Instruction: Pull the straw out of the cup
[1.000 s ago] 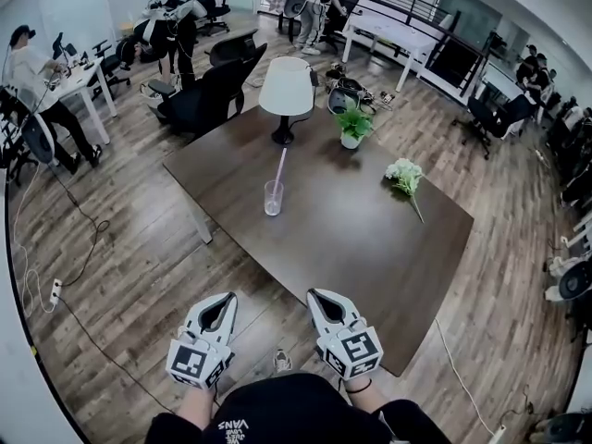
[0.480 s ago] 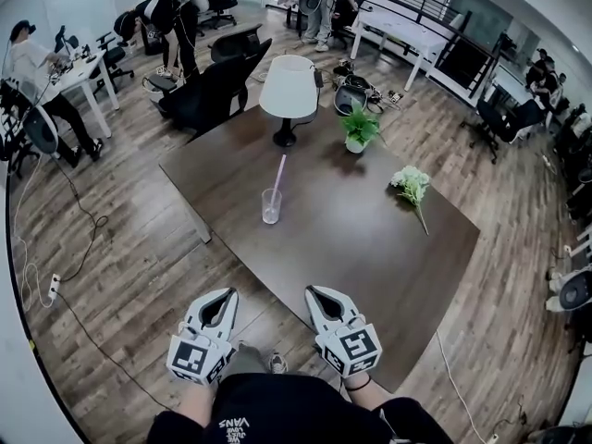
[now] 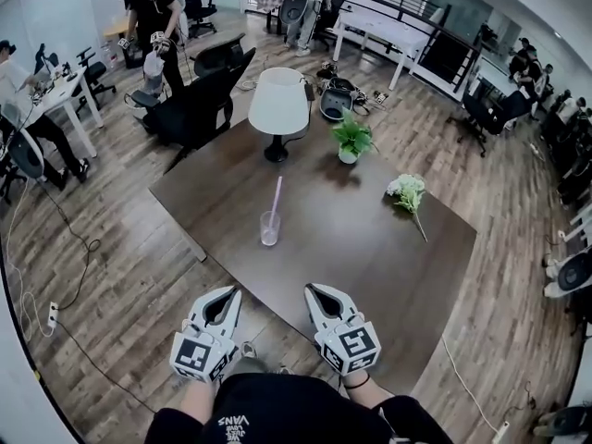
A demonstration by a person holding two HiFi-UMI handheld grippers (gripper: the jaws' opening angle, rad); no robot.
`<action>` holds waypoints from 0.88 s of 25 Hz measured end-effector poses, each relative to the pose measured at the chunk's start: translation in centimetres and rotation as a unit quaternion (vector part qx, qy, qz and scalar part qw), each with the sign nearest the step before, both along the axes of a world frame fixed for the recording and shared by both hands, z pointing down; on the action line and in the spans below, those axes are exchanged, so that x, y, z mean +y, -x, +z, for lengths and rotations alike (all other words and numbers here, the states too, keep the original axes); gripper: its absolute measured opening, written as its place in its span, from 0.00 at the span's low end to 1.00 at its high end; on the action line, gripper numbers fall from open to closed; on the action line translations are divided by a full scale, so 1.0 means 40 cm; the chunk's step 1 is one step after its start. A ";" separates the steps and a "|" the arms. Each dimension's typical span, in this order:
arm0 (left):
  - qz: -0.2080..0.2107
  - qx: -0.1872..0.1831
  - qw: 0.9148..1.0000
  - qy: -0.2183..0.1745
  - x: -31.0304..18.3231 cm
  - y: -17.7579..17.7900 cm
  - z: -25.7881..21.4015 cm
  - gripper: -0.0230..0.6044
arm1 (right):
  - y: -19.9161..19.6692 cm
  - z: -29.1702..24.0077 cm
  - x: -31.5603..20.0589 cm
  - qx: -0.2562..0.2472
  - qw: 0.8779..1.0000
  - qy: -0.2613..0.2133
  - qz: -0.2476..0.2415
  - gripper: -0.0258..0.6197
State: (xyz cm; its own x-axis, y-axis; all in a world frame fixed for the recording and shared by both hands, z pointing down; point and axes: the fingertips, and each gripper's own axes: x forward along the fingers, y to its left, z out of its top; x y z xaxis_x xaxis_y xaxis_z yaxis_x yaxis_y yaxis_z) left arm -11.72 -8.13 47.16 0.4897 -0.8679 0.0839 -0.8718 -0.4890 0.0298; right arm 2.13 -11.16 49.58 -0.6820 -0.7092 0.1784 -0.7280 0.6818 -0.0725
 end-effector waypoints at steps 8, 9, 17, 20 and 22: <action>0.040 -0.007 0.999 0.002 -0.102 0.084 -0.006 0.05 | 0.088 -0.016 -0.084 -0.007 0.999 -0.008 0.036 0.07; 0.045 -0.008 0.999 0.002 -0.111 0.090 -0.003 0.05 | 0.093 -0.016 -0.090 -0.009 0.999 -0.009 0.042 0.07; 0.070 -0.006 0.997 0.010 -0.186 0.133 0.025 0.05 | 0.113 0.012 -0.126 -0.007 0.997 0.005 0.079 0.07; 0.078 -0.001 0.997 0.016 -0.217 0.134 0.039 0.05 | 0.113 0.027 -0.147 0.000 0.996 0.014 0.087 0.07; 0.080 0.000 0.997 0.019 -0.241 0.132 0.047 0.05 | 0.112 0.027 -0.168 -0.001 0.996 0.015 0.089 0.07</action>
